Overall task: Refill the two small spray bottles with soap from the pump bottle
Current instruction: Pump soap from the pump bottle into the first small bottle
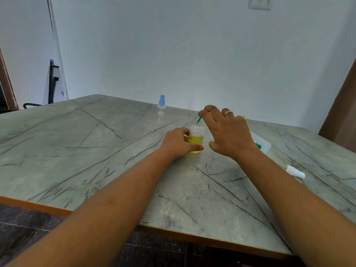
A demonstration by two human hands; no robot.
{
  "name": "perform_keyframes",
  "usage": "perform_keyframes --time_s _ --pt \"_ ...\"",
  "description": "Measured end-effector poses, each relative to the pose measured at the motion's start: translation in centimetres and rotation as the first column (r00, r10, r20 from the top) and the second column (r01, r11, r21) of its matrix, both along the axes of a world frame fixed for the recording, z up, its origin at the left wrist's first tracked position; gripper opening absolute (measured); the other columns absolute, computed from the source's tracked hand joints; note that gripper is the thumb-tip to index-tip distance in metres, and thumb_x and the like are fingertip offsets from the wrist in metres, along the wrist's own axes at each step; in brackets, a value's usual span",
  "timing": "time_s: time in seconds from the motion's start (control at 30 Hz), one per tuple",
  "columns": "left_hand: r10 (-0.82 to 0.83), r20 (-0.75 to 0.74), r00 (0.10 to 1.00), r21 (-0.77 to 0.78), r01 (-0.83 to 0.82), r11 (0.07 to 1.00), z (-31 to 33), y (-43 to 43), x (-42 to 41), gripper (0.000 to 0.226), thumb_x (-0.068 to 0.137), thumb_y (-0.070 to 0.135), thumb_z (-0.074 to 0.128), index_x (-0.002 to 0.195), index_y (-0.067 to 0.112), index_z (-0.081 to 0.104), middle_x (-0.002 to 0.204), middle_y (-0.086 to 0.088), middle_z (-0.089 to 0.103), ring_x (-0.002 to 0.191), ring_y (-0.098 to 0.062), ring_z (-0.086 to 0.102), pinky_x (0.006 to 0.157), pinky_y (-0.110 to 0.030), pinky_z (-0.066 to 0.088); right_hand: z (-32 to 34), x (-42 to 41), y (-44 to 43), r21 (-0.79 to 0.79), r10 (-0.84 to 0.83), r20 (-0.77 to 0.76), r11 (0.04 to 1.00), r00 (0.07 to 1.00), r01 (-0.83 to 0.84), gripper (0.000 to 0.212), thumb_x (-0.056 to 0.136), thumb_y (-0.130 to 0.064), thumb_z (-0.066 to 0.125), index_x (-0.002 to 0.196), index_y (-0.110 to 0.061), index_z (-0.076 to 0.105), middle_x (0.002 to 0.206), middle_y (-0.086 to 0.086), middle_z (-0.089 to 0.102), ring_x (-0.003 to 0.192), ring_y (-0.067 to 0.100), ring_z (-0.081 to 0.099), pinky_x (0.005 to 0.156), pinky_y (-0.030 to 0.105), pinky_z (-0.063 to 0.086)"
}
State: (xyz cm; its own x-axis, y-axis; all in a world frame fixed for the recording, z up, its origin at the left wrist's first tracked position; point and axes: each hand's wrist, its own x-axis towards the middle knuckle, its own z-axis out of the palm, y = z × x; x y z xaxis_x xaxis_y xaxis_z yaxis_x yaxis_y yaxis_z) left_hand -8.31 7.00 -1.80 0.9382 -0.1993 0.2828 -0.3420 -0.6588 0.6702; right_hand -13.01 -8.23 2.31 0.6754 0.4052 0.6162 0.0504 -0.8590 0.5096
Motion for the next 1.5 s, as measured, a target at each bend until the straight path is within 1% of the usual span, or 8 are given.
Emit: perform_keyframes --time_s 0.13,0.43,0.67,0.9,1.13,1.23,1.4,1.5 --pt "-0.008 0.003 1.000 0.002 0.008 1.000 0.08 -0.03 -0.04 0.074 0.070 0.048 0.074 0.131 0.016 0.047 0.129 -0.003 0.055 0.093 -0.011 0.049 0.078 -0.021 0.040 0.31 0.12 0.42 0.043 0.009 -0.016 0.999 1.000 -0.008 0.072 0.063 -0.043 0.076 0.122 -0.021 0.042 0.123 0.004 0.048 0.094 0.028 0.058 0.057 0.029 0.047" --pt "-0.021 0.001 1.000 -0.007 0.021 1.000 0.05 -0.03 0.02 0.072 0.071 0.048 0.073 0.131 0.016 0.047 0.129 -0.003 0.056 0.103 -0.016 0.055 0.080 -0.021 0.040 0.12 -0.10 -0.11 0.020 0.018 -0.013 1.000 1.000 -0.018 0.074 0.064 -0.039 0.076 0.126 -0.021 0.040 0.128 0.002 0.046 0.092 0.027 0.058 0.055 0.027 0.045" --pt "-0.015 -0.006 1.000 -0.014 0.015 1.000 0.06 0.01 0.04 0.073 0.070 0.047 0.074 0.131 0.017 0.047 0.129 -0.003 0.055 0.103 -0.016 0.055 0.081 -0.022 0.041 0.52 0.07 0.50 0.075 0.043 -0.038 0.996 0.998 -0.040 0.064 0.065 -0.039 0.073 0.120 -0.021 0.044 0.119 0.001 0.051 0.092 0.026 0.058 0.054 0.024 0.040" --pt "0.000 0.004 1.000 0.007 0.000 1.000 -0.12 -0.04 0.25 0.073 0.070 0.050 0.073 0.130 0.017 0.048 0.128 -0.004 0.056 0.101 -0.015 0.054 0.082 -0.023 0.042 0.03 -0.15 -0.29 0.030 0.046 -0.015 0.999 0.999 -0.045 0.075 0.063 -0.040 0.077 0.127 -0.021 0.042 0.129 0.002 0.048 0.091 0.029 0.059 0.054 0.026 0.044" --pt "0.002 0.003 1.000 0.023 -0.002 1.000 -0.01 -0.07 0.28 0.075 0.069 0.051 0.073 0.131 0.017 0.047 0.128 -0.003 0.056 0.097 -0.013 0.052 0.079 -0.021 0.041 0.47 0.22 0.41 0.074 0.038 -0.037 0.997 0.999 -0.036 0.067 0.065 -0.041 0.074 0.121 -0.021 0.044 0.122 0.003 0.050 0.093 0.027 0.058 0.056 0.027 0.045" --pt "0.003 0.010 1.000 0.018 -0.003 1.000 -0.02 -0.06 0.31 0.074 0.069 0.050 0.074 0.130 0.017 0.048 0.127 -0.003 0.056 0.092 -0.011 0.050 0.077 -0.021 0.041 0.39 0.25 0.44 0.084 0.051 -0.032 0.995 0.998 -0.048 0.066 0.065 -0.042 0.075 0.121 -0.022 0.045 0.123 0.002 0.050 0.095 0.028 0.058 0.059 0.029 0.049" --pt "-0.003 0.014 1.000 0.009 0.003 1.000 -0.16 0.04 0.36 0.072 0.069 0.050 0.073 0.128 0.016 0.050 0.126 -0.003 0.057 0.092 -0.010 0.049 0.078 -0.021 0.041 0.22 0.09 0.08 0.055 0.051 -0.029 0.997 0.998 -0.050 0.072 0.063 -0.038 0.076 0.125 -0.022 0.043 0.127 0.001 0.047 0.090 0.027 0.058 0.055 0.026 0.042" --pt "0.000 0.014 1.000 0.018 0.000 1.000 -0.07 0.03 0.26 0.072 0.069 0.051 0.073 0.128 0.017 0.049 0.126 -0.003 0.057 0.093 -0.011 0.049 0.078 -0.021 0.041 0.22 0.05 -0.05 0.056 0.039 -0.037 0.998 0.999 -0.037 0.072 0.064 -0.039 0.075 0.126 -0.023 0.042 0.128 0.001 0.047 0.092 0.027 0.058 0.056 0.027 0.045"
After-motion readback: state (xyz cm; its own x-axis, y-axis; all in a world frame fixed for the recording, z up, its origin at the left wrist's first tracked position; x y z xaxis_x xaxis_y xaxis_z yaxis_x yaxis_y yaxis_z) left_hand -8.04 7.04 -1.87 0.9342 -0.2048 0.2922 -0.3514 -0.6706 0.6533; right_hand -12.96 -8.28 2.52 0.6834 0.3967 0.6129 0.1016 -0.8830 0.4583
